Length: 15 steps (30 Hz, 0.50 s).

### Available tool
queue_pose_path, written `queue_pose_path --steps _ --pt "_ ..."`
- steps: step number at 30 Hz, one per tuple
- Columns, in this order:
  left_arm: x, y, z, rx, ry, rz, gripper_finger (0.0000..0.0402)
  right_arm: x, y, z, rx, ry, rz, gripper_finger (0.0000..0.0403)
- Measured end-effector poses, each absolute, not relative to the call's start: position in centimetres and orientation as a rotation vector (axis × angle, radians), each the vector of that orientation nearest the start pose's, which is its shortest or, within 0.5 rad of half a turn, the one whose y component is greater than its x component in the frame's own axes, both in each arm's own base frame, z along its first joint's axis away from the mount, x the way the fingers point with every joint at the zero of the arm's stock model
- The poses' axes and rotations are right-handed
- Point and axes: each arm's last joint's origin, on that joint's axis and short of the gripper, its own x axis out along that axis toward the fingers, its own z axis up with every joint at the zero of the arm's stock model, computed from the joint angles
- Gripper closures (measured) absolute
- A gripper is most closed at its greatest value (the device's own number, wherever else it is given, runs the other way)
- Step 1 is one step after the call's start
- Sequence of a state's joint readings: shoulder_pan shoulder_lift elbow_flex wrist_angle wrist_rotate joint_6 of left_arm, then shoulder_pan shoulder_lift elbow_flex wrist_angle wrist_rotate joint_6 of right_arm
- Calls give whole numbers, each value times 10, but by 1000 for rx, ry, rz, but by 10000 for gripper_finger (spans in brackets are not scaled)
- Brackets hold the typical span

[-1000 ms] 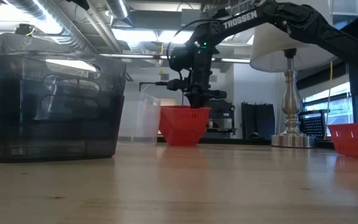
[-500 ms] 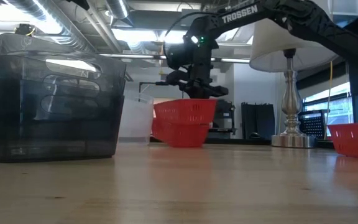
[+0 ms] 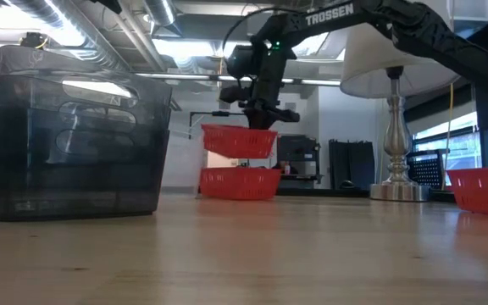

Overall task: Stack baskets by color
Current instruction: Stack the bottom left orange bin on the top orange bin

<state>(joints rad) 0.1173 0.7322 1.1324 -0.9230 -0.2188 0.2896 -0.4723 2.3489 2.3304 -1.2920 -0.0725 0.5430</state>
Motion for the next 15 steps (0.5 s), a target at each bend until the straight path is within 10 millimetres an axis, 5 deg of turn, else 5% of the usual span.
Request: queue_pose_path --steps 7,15 --pt "108 19 383 306 569 250 335 432 -219 229 825 1222 -649 403" --pt "108 19 383 305 569 251 335 430 -216 225 876 1266 -613 402"
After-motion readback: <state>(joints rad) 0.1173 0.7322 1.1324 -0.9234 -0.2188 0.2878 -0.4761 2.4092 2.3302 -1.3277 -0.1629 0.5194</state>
